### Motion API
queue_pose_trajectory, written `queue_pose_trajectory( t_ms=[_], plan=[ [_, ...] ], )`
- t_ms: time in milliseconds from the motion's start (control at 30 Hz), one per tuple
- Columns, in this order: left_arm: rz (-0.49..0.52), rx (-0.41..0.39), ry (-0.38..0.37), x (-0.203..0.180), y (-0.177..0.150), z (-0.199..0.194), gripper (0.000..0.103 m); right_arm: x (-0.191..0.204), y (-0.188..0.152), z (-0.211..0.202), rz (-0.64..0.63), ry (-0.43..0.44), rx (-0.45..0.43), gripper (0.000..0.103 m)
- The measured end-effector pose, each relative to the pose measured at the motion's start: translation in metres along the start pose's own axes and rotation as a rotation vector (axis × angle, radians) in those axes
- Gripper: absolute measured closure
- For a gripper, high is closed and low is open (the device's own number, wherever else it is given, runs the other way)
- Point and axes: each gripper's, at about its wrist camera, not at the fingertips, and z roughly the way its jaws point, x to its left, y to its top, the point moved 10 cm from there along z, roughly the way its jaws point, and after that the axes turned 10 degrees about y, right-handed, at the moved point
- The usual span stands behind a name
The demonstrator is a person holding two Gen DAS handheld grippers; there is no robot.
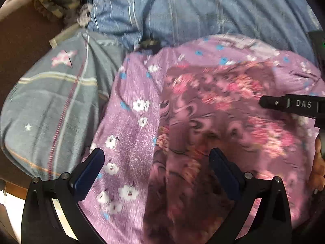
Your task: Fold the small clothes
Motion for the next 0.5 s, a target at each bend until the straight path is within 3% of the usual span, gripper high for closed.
queue_pose_trajectory(
  t_ms=[100, 333, 500],
  plan=[
    [-0.003, -0.062, 0.008, 0.005, 0.006, -0.033, 0.000, 0.026, -0.004, -0.038, -0.041, 0.071, -0.058, 0.071],
    [-0.022, -0.192, -0.011, 0.006, 0.018, -0.110, 0.000, 0.074, -0.024, -0.128, -0.258, -0.033, -0.205, 0.057],
    [0.003, -0.255, -0.004, -0.002, 0.017, -0.150, 0.000, 0.080, -0.039, -0.172, -0.345, -0.180, -0.259, 0.052]
  ],
)
